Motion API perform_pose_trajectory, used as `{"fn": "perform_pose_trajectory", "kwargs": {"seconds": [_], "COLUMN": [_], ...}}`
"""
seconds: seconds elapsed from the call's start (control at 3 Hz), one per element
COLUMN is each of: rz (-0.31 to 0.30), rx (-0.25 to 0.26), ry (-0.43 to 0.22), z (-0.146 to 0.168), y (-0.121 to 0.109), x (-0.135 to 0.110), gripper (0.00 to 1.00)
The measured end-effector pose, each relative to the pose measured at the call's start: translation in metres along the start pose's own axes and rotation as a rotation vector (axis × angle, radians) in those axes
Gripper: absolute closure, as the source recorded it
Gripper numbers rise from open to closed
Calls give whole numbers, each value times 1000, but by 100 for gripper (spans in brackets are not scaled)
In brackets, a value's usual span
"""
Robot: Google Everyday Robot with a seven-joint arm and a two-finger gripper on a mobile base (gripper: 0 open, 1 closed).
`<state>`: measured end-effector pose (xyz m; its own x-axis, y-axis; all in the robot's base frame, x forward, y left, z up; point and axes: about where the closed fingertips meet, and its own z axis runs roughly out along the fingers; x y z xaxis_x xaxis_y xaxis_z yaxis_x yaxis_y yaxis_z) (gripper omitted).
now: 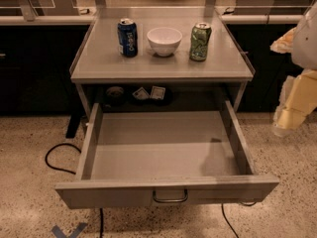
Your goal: Place green can into top drawer
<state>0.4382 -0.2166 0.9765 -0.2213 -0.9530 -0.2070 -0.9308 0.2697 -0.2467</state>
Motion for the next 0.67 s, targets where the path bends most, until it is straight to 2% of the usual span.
{"fn": "perform_pose_trajectory", "kwargs": {"seconds": [0.67], "rz": [-15], "rx": [0], "ry": [-18], "z": [2], "y": [-7], "x": [-5], "gripper": [0]}}
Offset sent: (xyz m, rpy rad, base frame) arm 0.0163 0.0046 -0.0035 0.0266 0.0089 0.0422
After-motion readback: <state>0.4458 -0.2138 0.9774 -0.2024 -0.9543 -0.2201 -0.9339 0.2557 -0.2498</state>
